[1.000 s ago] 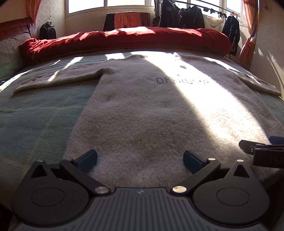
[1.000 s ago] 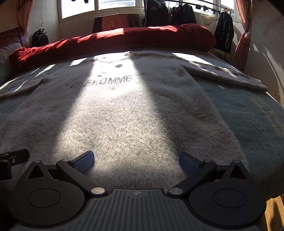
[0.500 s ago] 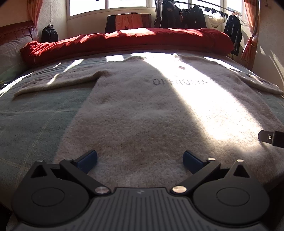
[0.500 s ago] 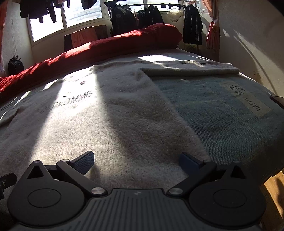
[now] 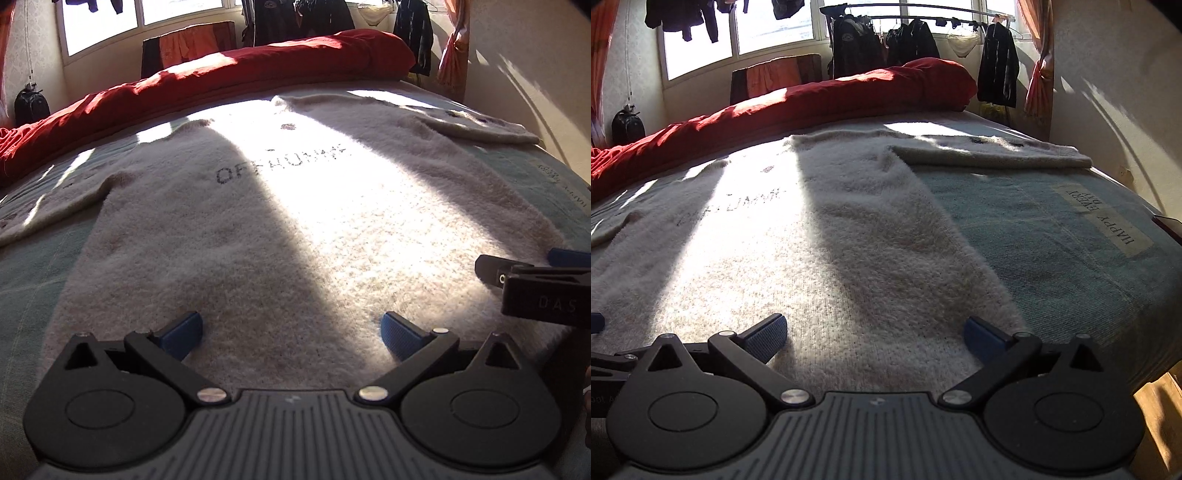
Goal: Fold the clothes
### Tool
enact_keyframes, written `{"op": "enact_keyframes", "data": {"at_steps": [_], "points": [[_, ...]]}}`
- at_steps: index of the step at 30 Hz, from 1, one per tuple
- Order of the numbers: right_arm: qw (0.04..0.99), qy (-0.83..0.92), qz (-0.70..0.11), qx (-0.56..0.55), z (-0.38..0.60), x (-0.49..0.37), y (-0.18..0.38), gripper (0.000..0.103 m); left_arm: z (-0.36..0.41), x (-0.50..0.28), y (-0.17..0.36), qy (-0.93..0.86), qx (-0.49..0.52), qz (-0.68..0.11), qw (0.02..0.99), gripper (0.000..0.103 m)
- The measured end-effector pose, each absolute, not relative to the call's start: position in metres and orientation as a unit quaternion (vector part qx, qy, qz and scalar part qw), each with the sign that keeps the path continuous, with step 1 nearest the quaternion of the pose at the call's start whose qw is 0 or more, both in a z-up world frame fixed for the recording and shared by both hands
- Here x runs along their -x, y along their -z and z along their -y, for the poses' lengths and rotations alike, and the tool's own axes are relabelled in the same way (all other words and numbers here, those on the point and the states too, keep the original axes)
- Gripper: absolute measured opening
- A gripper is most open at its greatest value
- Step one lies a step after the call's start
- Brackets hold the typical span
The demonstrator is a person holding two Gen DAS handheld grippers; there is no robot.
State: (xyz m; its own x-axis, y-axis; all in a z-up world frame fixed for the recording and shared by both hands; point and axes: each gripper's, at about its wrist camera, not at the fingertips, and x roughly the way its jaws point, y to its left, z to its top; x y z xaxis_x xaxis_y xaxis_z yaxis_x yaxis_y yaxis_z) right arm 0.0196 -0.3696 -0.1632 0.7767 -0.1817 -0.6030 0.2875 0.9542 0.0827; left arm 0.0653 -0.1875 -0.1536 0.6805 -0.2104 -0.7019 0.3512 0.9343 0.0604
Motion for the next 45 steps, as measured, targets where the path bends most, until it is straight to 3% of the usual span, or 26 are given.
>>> {"op": "enact_keyframes", "data": {"at_steps": [6,14,26,35,40,45], "points": [[0.940,0.125,-0.308,-0.080,0.368,-0.020,0.167,0.103,0.176,-0.050,0.147,0.199,-0.101,-0.386,0.895,0.102],[0.940,0.126,-0.308,-0.073,0.367,-0.021,0.168,0.103,0.139,-0.087,0.143,0.144,-0.011,-0.397,0.906,0.102],[0.947,0.104,-0.291,-0.088,0.360,-0.018,0.149,0.103,0.131,-0.056,0.140,0.114,-0.044,-0.348,0.930,0.102],[0.936,0.046,-0.347,-0.019,0.327,-0.025,0.159,0.103,0.120,-0.058,0.154,0.111,-0.034,-0.372,0.921,0.102],[0.927,0.049,-0.372,-0.023,0.330,-0.022,0.145,0.103,0.115,-0.065,0.152,0.113,-0.010,-0.385,0.916,0.102],[0.936,0.084,-0.342,-0.001,0.330,-0.018,0.115,0.103,0.107,-0.066,0.147,0.124,0.017,-0.382,0.916,0.102]]}}
